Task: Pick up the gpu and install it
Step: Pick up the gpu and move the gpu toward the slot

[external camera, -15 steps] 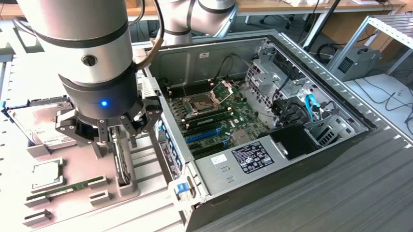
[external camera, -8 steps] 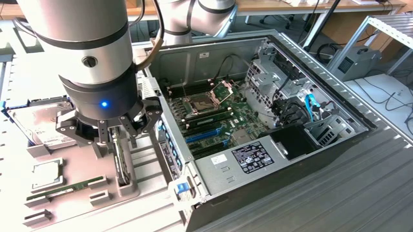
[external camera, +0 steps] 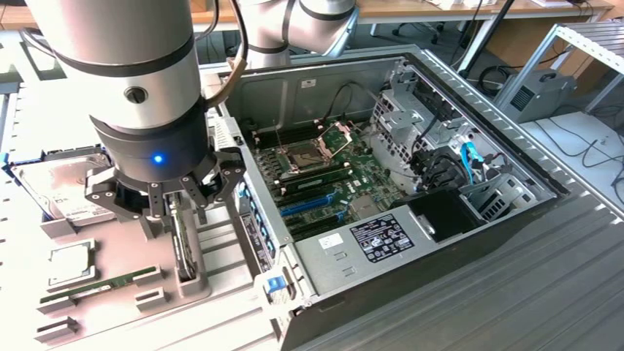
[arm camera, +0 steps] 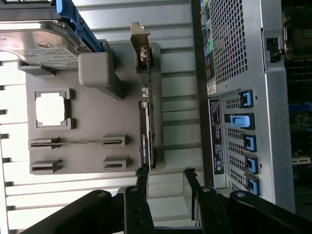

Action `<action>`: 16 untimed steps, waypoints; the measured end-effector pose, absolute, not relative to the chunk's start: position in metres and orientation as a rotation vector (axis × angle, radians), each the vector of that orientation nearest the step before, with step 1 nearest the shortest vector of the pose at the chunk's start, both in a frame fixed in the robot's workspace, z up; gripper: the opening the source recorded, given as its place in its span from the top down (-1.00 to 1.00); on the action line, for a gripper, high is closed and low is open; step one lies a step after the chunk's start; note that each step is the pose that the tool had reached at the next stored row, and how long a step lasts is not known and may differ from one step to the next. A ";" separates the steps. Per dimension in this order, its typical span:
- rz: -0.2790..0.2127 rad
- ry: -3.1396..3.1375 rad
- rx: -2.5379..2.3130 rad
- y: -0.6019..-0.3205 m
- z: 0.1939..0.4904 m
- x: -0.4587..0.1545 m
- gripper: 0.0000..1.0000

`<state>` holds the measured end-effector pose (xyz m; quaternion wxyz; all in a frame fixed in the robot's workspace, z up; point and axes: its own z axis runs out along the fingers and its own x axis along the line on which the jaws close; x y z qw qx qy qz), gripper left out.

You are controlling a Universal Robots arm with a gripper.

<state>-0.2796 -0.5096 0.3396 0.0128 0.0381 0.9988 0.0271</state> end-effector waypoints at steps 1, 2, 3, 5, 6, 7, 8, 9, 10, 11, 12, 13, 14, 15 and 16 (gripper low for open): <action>0.084 3.113 0.119 -0.510 0.339 -0.280 0.15; 0.084 3.113 0.119 -0.510 0.339 -0.280 0.15; 0.084 3.112 0.119 -0.510 0.339 -0.280 0.15; 0.084 3.113 0.119 -0.510 0.338 -0.280 0.15; 0.084 3.113 0.119 -0.510 0.337 -0.280 0.15; 0.084 3.112 0.119 -0.510 0.336 -0.280 0.15; 0.085 3.112 0.119 -0.510 0.335 -0.280 0.15; 0.084 3.113 0.119 -0.510 0.334 -0.280 0.15; 0.084 3.113 0.119 -0.510 0.333 -0.280 0.15; 0.084 3.113 0.119 -0.510 0.333 -0.280 0.15; 0.085 3.112 0.119 -0.510 0.333 -0.280 0.15; 0.084 3.112 0.119 -0.510 0.331 -0.280 0.15; 0.084 3.113 0.119 -0.510 0.330 -0.280 0.15; 0.084 3.112 0.119 -0.510 0.329 -0.280 0.15; 0.084 3.112 0.119 -0.510 0.329 -0.280 0.15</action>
